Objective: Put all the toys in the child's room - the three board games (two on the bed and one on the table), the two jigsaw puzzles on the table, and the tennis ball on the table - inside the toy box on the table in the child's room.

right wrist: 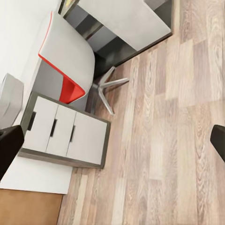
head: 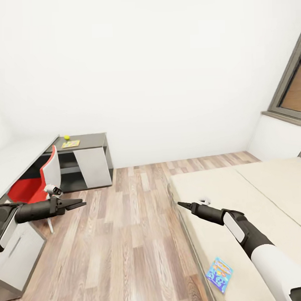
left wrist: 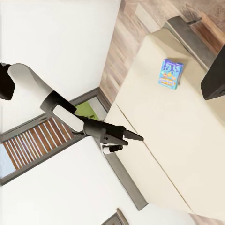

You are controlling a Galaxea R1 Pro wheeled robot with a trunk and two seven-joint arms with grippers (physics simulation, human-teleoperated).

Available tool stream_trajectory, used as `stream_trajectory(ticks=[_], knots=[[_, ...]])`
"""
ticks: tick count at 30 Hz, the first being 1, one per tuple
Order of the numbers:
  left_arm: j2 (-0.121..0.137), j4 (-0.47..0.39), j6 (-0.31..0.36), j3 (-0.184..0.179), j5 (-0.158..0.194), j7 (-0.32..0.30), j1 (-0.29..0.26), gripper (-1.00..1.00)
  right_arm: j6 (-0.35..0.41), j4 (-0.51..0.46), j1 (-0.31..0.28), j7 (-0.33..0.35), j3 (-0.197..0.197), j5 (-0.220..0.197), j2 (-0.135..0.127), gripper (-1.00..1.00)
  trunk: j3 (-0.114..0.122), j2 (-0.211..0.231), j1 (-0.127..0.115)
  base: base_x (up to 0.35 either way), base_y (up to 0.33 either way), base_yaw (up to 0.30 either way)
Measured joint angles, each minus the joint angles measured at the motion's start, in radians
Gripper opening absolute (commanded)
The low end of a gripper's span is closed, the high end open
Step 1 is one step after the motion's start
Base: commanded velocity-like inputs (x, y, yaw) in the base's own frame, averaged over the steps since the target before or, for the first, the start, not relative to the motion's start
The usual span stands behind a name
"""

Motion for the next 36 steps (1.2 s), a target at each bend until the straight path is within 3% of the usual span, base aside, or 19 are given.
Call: stream_trajectory(ticks=[18,36], knots=[[0.000,0.000,0.000,0.000,0.001,-0.001,0.000,1.00,0.000,0.004,0.000,0.000,-0.001,-0.001,-0.001,1.00,0.000,0.000,0.000,0.019,0.265,-0.280],[0.000,0.000,0.000,0.000,0.001,-0.001,0.000,1.00,0.001,0.007,0.000,0.000,-0.002,-0.006,-0.001,1.00,0.000,0.000,0.000,0.000,0.027,-0.281]])
